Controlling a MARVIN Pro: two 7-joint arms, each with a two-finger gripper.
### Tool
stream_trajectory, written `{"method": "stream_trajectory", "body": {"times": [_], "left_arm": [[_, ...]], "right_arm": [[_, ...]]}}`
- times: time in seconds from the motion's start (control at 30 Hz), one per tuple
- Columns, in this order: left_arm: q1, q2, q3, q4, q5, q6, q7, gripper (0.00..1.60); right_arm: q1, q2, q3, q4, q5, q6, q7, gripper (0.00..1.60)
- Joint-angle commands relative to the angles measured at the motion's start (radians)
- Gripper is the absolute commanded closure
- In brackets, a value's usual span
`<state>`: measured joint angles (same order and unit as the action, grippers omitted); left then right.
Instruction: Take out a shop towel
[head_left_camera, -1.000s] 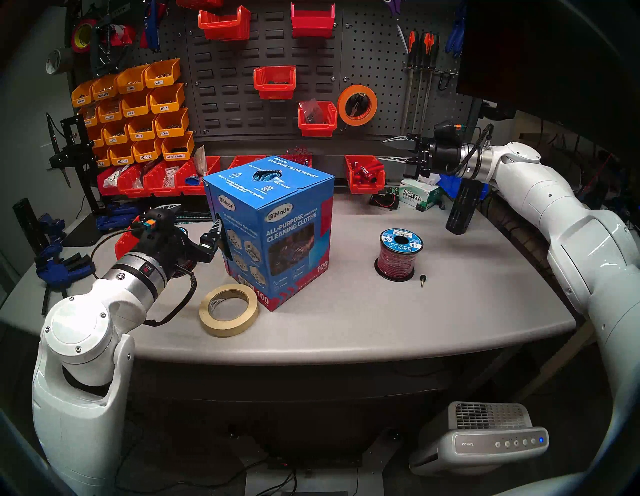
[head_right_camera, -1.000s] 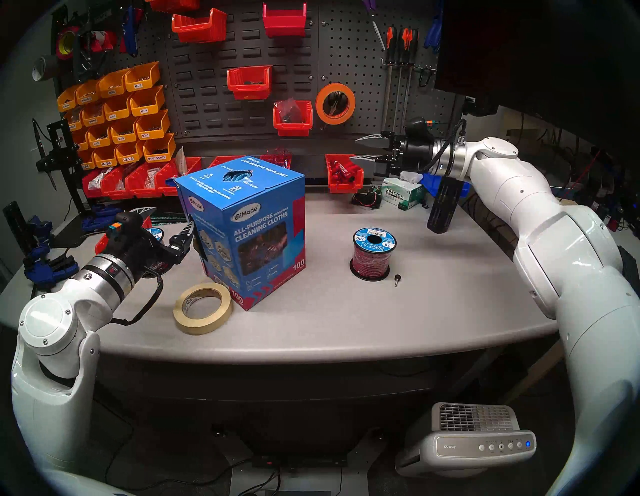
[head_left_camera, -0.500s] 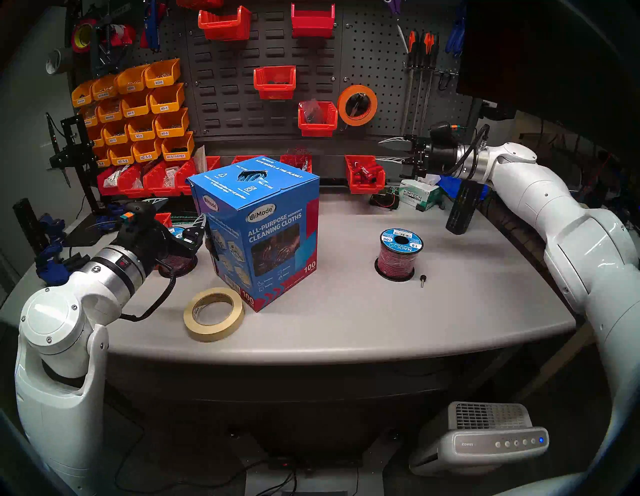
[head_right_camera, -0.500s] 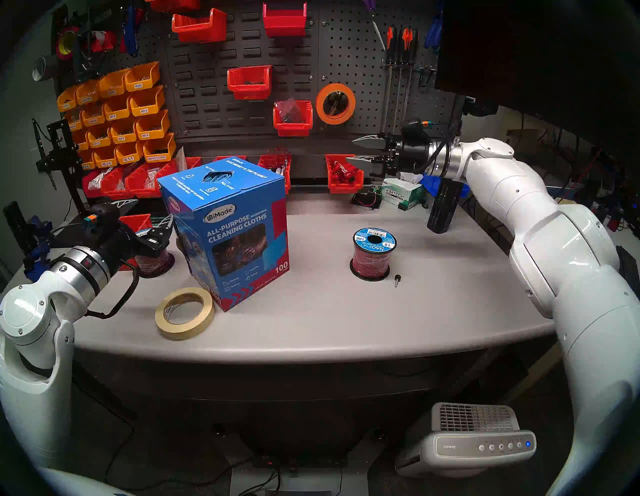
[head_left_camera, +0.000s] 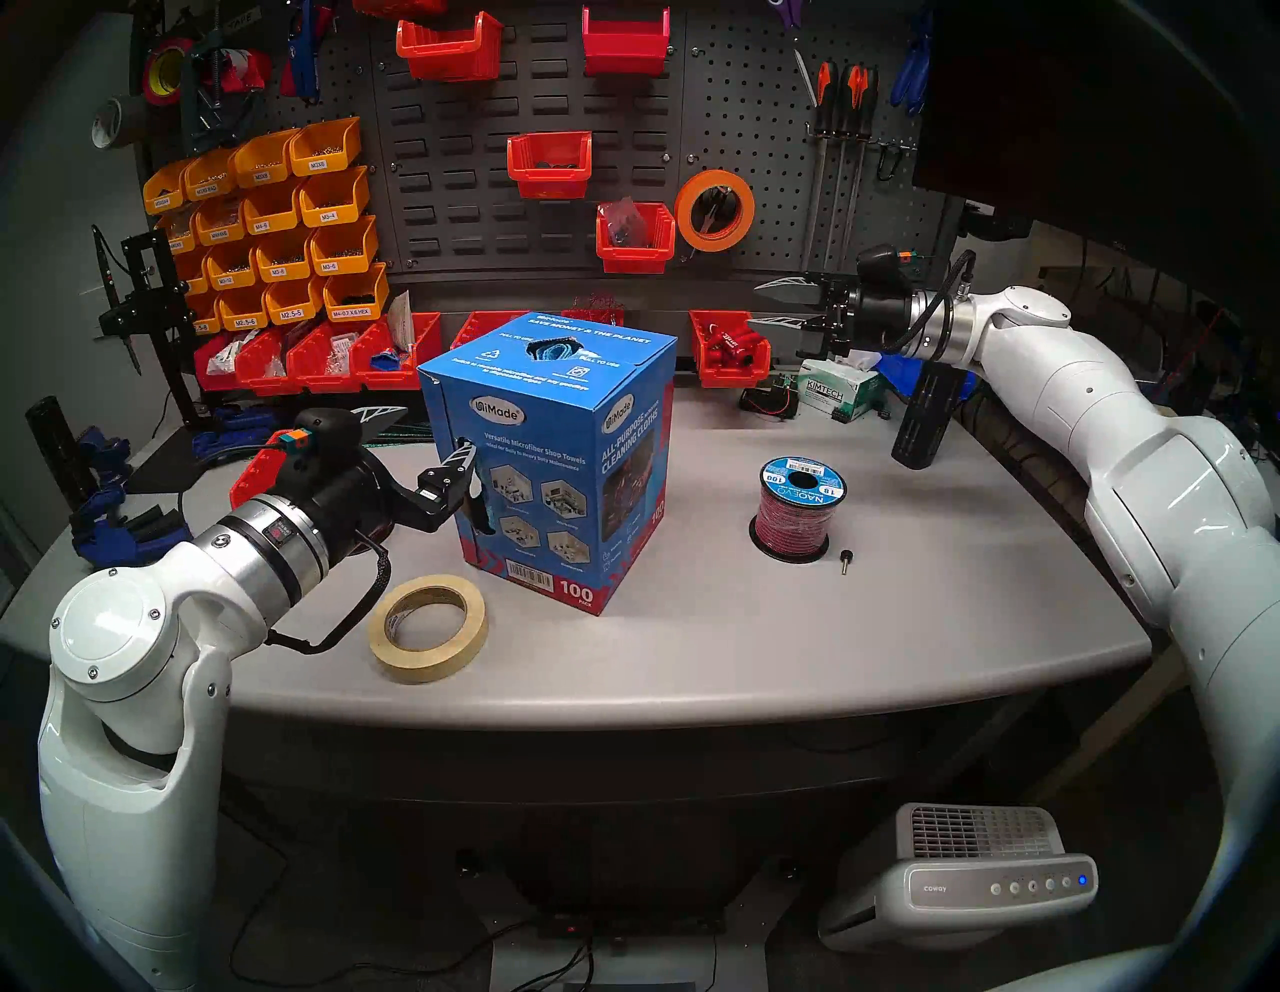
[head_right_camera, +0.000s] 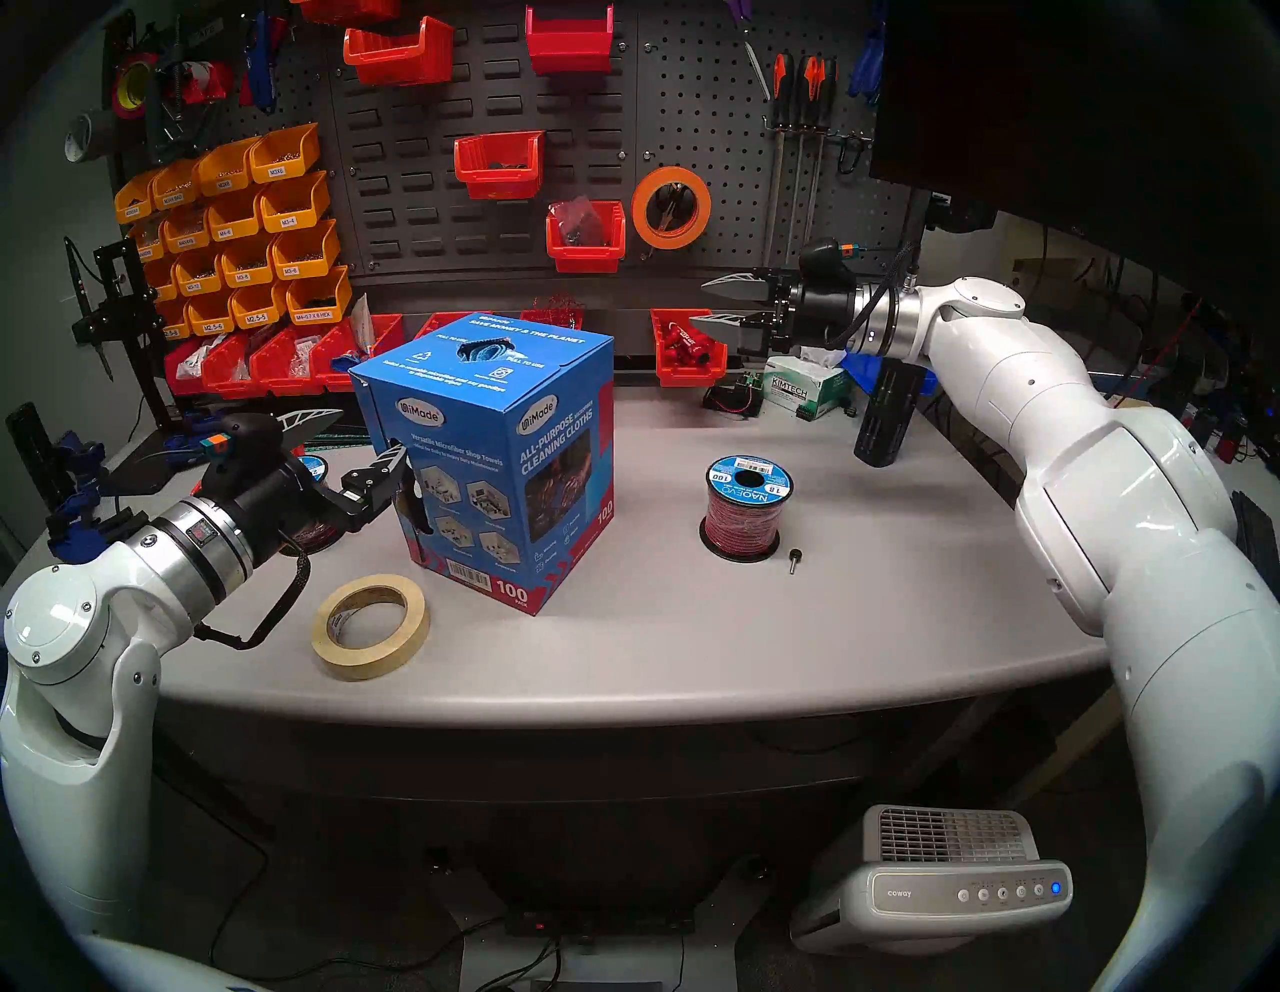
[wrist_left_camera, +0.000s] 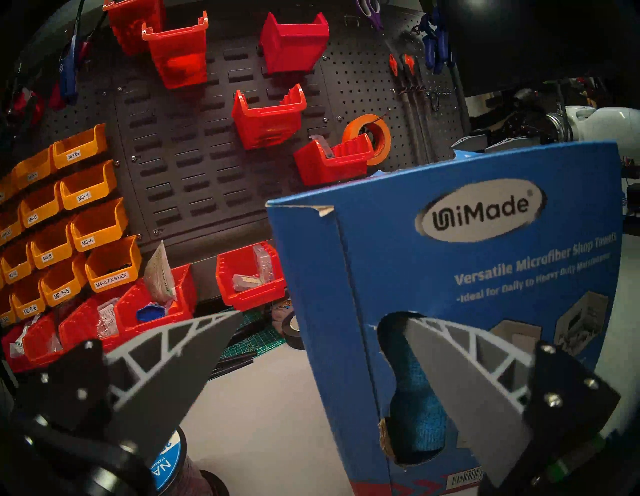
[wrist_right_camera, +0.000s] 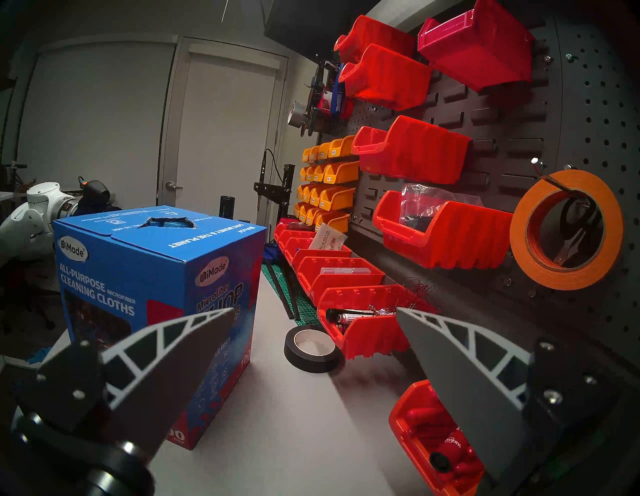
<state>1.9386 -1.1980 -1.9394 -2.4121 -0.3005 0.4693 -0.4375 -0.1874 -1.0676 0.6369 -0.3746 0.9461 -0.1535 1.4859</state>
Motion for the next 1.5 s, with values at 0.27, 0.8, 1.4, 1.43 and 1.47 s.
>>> {"method": "stream_trajectory", "body": {"times": [0.27,0.8,1.4,1.43,1.47], "left_arm": [[-0.127,0.038,-0.001,-0.031,-0.101,0.048,-0.078,0.0],[-0.091,0.059,0.042,-0.031,-0.11,0.177,-0.119,0.0],[-0.072,0.113,-0.09,-0.031,-0.117,0.217,-0.188,0.0],[-0.075,0.118,-0.104,-0.031,-0.119,0.214,-0.195,0.0],[-0.082,0.122,-0.122,-0.031,-0.118,0.207,-0.199,0.0]], "right_arm": [[0.036,0.011,0.017,0.011,0.021,-0.005,-0.002,0.0],[0.032,-0.001,0.013,0.021,0.025,-0.012,-0.002,0.0],[0.038,-0.009,0.006,0.017,0.017,-0.014,-0.002,0.0],[0.038,-0.009,0.006,0.017,0.017,-0.014,-0.002,0.0],[0.037,-0.01,0.006,0.017,0.016,-0.014,-0.002,0.0]]}}
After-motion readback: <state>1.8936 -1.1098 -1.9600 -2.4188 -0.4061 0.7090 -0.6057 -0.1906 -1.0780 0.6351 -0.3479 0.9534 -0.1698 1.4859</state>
